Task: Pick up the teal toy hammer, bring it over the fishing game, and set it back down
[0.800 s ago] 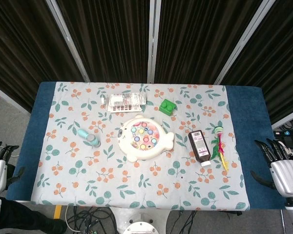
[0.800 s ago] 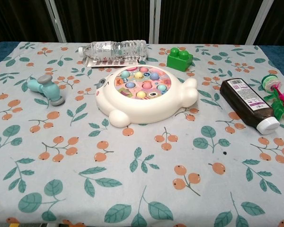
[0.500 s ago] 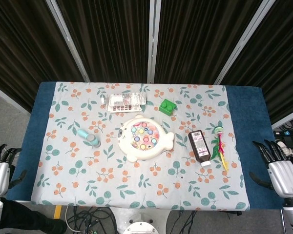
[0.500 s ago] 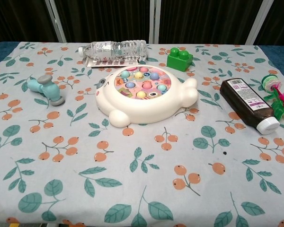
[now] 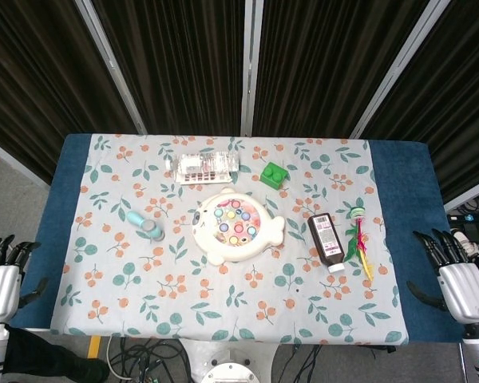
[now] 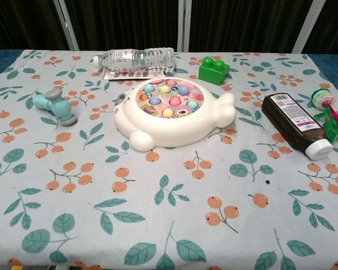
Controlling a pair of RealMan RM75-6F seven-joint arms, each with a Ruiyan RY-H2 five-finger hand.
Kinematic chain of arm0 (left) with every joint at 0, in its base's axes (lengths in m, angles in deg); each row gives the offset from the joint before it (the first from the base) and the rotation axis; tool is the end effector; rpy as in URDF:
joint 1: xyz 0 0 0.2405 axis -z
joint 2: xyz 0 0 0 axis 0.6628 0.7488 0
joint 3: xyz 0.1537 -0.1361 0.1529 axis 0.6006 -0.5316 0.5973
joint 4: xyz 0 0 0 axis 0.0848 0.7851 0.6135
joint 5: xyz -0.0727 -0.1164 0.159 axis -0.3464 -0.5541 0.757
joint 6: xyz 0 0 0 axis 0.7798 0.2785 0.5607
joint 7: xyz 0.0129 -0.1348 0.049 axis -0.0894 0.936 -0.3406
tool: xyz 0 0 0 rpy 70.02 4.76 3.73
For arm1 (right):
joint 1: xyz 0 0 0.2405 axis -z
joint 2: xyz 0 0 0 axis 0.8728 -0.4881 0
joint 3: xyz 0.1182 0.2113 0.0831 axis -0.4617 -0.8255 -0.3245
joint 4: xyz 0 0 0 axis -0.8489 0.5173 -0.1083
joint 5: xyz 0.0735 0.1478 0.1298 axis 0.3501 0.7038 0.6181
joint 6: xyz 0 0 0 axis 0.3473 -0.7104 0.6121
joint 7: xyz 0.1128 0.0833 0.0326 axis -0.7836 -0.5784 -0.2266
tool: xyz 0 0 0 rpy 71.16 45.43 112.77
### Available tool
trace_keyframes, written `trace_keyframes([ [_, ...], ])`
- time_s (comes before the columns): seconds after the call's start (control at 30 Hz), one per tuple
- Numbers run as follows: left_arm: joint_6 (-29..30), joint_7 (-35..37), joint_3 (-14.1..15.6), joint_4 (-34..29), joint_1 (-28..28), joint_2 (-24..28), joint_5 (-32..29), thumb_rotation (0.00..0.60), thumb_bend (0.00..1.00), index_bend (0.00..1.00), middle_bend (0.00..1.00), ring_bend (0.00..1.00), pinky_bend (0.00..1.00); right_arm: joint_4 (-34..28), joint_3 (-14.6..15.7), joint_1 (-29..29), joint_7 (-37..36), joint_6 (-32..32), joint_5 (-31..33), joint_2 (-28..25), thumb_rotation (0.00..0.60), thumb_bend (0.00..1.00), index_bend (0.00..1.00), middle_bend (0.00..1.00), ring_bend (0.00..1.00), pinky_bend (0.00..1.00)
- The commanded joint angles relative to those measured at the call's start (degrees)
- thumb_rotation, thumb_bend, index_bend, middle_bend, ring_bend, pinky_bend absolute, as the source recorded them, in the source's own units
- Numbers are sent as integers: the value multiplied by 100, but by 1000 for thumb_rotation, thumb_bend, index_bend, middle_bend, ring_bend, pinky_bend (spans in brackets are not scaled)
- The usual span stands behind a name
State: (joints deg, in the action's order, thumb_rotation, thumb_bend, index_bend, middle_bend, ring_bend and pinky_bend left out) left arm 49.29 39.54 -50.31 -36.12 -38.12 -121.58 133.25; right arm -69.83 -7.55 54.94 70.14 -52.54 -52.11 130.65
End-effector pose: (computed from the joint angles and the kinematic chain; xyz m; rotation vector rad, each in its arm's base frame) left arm -0.3117 0.1628 0.1455 -1.3045 -0.8586 -0.8308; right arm -0.3037 -0.1787 0.1799 1.5124 -0.8920 1.0491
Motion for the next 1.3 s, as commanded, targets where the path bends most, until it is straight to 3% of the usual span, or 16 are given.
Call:
trace_keyframes([
  [0.03,-27,4,-17,35,18,-16,67,600,251,244,236,67,78,1,1,-2,-4,3,11,0,600,155,49,141,0,0],
  [0.2,-401,84,-157,291,400,-36,347,600,249,249,237,67,78,-14,-18,-9,22,-22,21,-20,600,156,49,141,0,0],
  [0.47,-2029,1003,-584,1277,1783,-299,557,600,249,269,240,67,77,-98,0,86,104,-163,41,-81,600,155,49,141,0,0],
  [0.73,-3467,1957,-576,2440,2846,-827,603,600,254,299,255,69,77,-195,20,225,215,-267,151,-106,600,155,49,141,0,0],
  [0.93,-3897,2685,-394,2774,3234,-1035,769,600,288,320,258,83,77,-278,6,219,323,-200,212,-108,600,155,49,141,0,0],
  [1.3,-4148,3360,-209,3181,3656,-1378,896,600,311,331,257,83,77,-354,-31,166,426,-64,289,-96,600,155,49,143,0,0],
])
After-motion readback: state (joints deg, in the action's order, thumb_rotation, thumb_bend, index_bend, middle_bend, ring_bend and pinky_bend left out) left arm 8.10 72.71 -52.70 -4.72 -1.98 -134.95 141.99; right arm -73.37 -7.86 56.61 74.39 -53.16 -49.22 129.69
